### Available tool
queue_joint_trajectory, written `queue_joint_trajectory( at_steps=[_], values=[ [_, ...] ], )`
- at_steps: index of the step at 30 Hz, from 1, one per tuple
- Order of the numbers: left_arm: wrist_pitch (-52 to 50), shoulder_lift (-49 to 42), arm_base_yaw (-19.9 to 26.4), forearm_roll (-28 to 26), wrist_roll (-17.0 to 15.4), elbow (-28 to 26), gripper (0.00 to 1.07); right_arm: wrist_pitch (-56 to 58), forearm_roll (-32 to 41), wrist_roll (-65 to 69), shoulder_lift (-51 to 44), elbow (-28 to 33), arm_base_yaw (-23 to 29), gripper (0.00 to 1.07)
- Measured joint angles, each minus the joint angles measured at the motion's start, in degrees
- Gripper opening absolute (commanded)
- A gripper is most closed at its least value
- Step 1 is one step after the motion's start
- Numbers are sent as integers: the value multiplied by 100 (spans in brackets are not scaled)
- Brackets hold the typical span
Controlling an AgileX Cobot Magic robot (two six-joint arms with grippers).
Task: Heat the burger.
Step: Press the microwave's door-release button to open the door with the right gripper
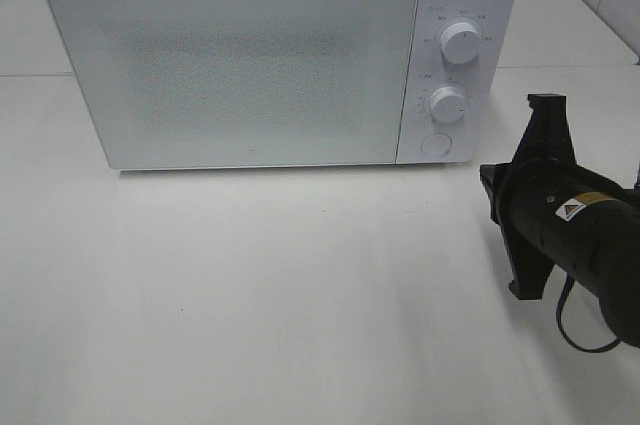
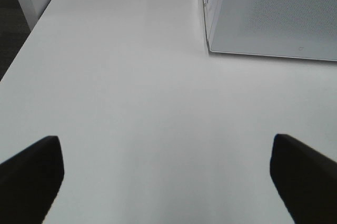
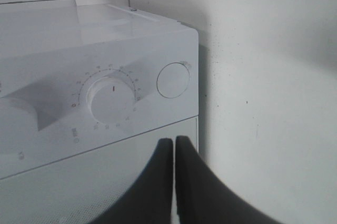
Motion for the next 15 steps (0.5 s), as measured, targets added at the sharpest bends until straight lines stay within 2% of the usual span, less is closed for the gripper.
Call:
queue_joint_trajectory(
  at_steps=[6,8,15],
  values=[
    [0,0,0,0,0,0,100,23,-481,258,304,-218,-292,0],
    [0,0,0,0,0,0,100,52,-785,464,556,-458,-481,0],
    [0,0,0,0,0,0,100,69,-1146,699,957,-768,-745,0]
  ],
)
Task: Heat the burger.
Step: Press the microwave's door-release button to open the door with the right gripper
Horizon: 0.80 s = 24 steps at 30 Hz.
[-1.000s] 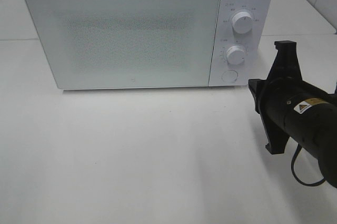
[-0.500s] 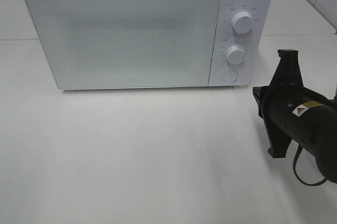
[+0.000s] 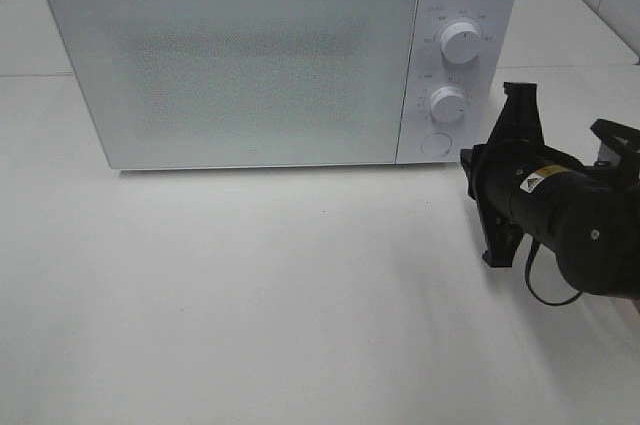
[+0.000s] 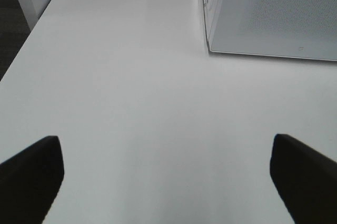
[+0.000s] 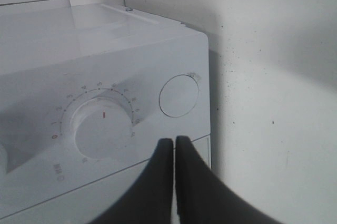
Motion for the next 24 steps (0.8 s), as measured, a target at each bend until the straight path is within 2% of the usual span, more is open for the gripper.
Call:
queue_joint_trajectory(
  at_steps=[13,24],
  values=[
    [0,0,0,0,0,0,100,0,-235,241,831,-625,-69,0],
    [0,0,0,0,0,0,100,201,-676,241,1071,-1169,-447,0]
  ],
)
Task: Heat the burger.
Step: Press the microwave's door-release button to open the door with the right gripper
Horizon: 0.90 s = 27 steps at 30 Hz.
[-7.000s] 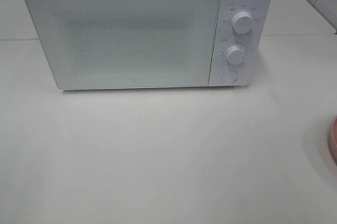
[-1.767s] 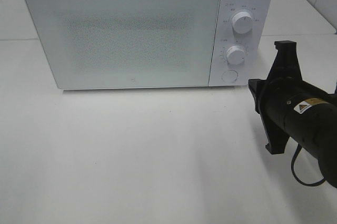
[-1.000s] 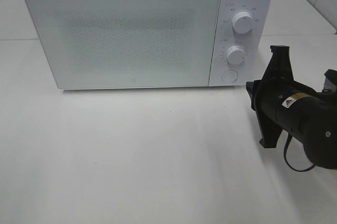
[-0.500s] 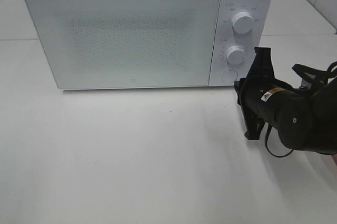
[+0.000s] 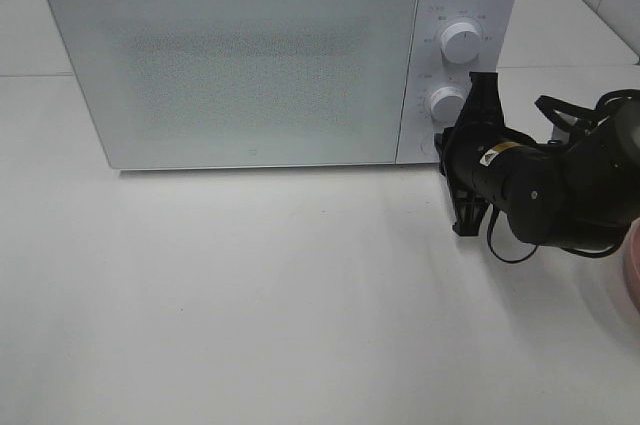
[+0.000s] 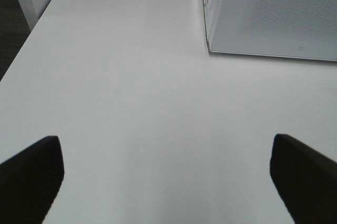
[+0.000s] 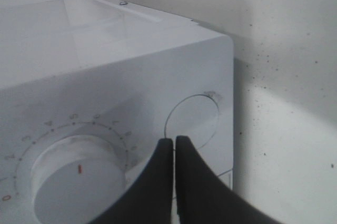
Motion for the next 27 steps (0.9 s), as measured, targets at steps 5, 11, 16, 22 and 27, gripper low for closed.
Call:
queue_joint_trajectory(
  at_steps=[5,11,16,22,27],
  values=[
    [0,0,0,0,0,0,100,34,-52,0,195,-160,-6,0],
    [0,0,0,0,0,0,100,57,-52,0,435,-350,-11,0],
    [0,0,0,0,0,0,100,74,-57,-23,458,-424,-57,0],
    [0,0,0,0,0,0,100,166,-189,-86,487,-424,-304,0],
    [0,0,0,0,0,0,100,172,-298,-92,493,-424,-338,0]
  ],
)
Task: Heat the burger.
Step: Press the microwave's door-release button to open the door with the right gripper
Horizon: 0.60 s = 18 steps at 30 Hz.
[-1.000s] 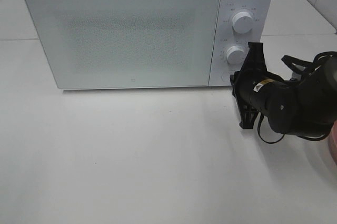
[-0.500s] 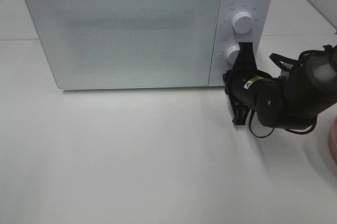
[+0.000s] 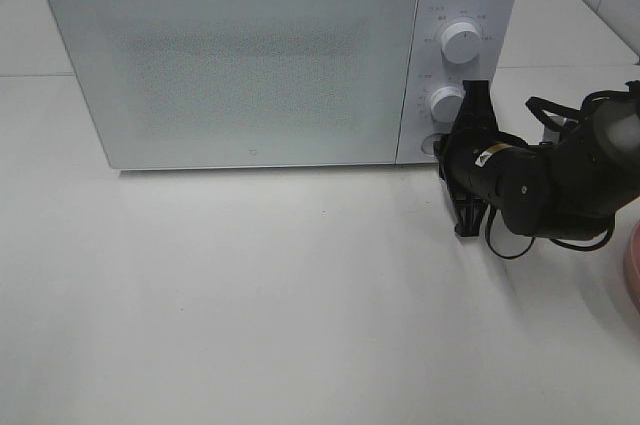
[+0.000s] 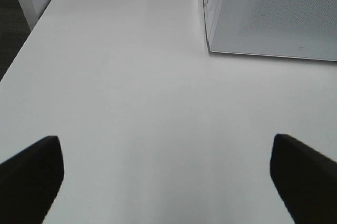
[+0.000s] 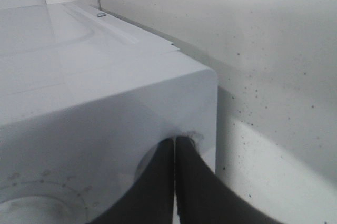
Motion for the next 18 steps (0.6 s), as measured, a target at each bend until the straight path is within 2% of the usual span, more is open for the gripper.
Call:
queue_joint_trajectory(
  at_steps=[18],
  values=[
    [0,0,0,0,0,0,100,-453,-138,0,80,-6,11,0]
  ],
)
